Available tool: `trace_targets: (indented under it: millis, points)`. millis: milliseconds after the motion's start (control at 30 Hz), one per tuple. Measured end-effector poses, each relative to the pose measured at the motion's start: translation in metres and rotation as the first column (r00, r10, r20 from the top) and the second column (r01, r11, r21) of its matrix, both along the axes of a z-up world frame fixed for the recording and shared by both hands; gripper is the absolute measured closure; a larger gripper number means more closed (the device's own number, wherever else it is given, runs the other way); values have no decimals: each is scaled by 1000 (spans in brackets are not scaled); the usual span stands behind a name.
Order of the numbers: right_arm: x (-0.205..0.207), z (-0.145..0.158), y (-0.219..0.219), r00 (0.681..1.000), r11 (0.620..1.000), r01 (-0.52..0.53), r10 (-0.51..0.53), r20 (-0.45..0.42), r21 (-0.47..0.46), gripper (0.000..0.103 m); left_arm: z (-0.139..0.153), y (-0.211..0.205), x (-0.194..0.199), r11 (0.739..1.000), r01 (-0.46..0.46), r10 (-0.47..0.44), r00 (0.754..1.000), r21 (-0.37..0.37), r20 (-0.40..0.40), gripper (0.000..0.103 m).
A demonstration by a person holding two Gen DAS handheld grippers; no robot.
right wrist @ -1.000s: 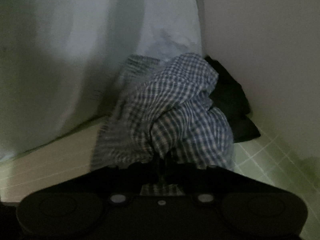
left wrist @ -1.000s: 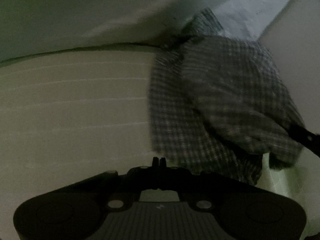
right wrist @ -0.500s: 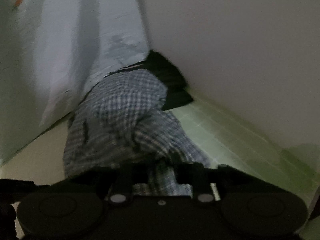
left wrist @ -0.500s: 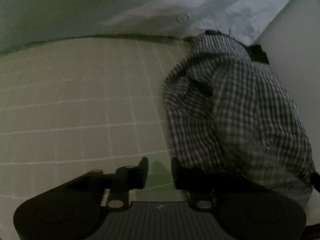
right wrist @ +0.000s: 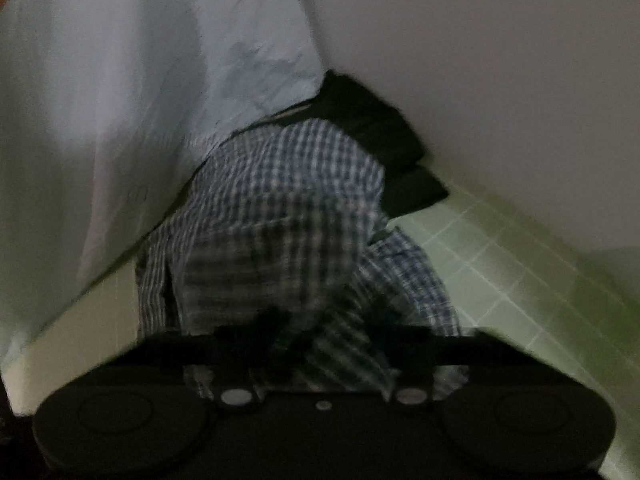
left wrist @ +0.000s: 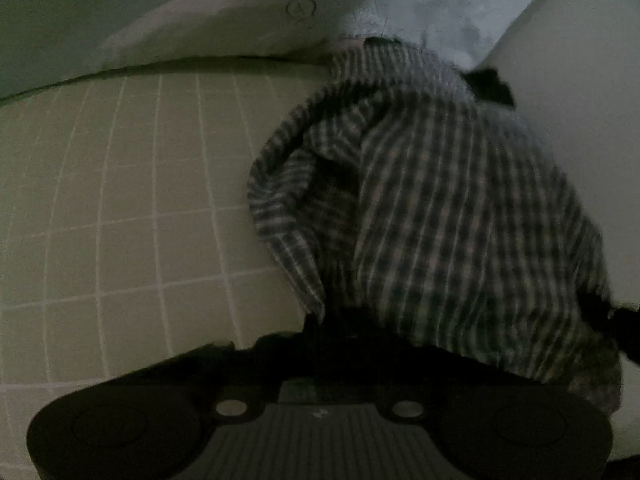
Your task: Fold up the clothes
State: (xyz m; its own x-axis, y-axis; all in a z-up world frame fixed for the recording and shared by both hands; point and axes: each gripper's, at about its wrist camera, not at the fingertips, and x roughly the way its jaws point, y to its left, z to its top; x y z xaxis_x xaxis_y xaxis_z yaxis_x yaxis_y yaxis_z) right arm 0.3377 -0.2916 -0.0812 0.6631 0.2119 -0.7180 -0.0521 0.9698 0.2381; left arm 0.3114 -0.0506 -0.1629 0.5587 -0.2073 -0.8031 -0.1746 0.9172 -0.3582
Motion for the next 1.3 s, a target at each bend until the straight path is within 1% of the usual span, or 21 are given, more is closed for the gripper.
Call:
trace_targets:
  millis: [67, 100, 167, 400, 533, 633, 767, 867, 967, 1033, 1100, 1200, 1300]
  points:
    - [-10, 4, 3, 998, 999, -44, 45, 33, -31, 94, 3, 4, -7, 1000, 7, -6, 999, 29, -35, 103]
    - [-15, 7, 3, 997, 997, -58, 60, 47, -43, 95, 6, 8, -12, 999, -3, 5, 999, 35, -38, 103]
    - [-24, 10, 2, 996, 998, -62, 63, 56, -32, 97, 10, 19, -23, 999, -32, 33, 999, 29, -41, 103]
    - [-69, 16, 1, 995, 995, -93, 92, 32, 43, 98, 34, 46, -81, 989, -127, 130, 991, 74, -28, 103]
    - [-99, 16, 11, 993, 991, -119, 118, 19, 57, 98, 46, 61, -124, 981, -166, 170, 985, 104, -24, 103]
    - [-124, 17, 26, 989, 987, -147, 146, 9, 63, 98, 50, 77, -159, 973, -194, 201, 979, 122, -42, 103]
    - [-155, 19, 59, 978, 975, -208, 209, 6, 71, 98, 52, 109, -207, 960, -239, 250, 967, 143, -57, 103]
    - [-178, 20, 83, 967, 964, -254, 255, 4, 78, 98, 57, 138, -243, 941, -288, 301, 952, 177, -51, 103]
    - [-201, 22, 108, 954, 950, -299, 300, 3, 84, 98, 63, 170, -280, 914, -343, 360, 932, 216, -40, 103]
    - [-216, 24, 126, 944, 940, -330, 330, 7, 86, 98, 69, 196, -305, 882, -395, 415, 910, 255, -25, 103]
    - [-227, 28, 147, 932, 929, -362, 361, 30, 81, 98, 76, 224, -331, 850, -437, 460, 888, 293, -12, 103]
    - [-246, 43, 173, 925, 929, -369, 365, 103, 16, 99, 97, 267, -374, 778, -504, 529, 847, 374, 41, 103]
    - [-259, 66, 189, 912, 932, -362, 362, 194, -35, 99, 120, 302, -406, 712, -558, 570, 814, 426, 113, 102]
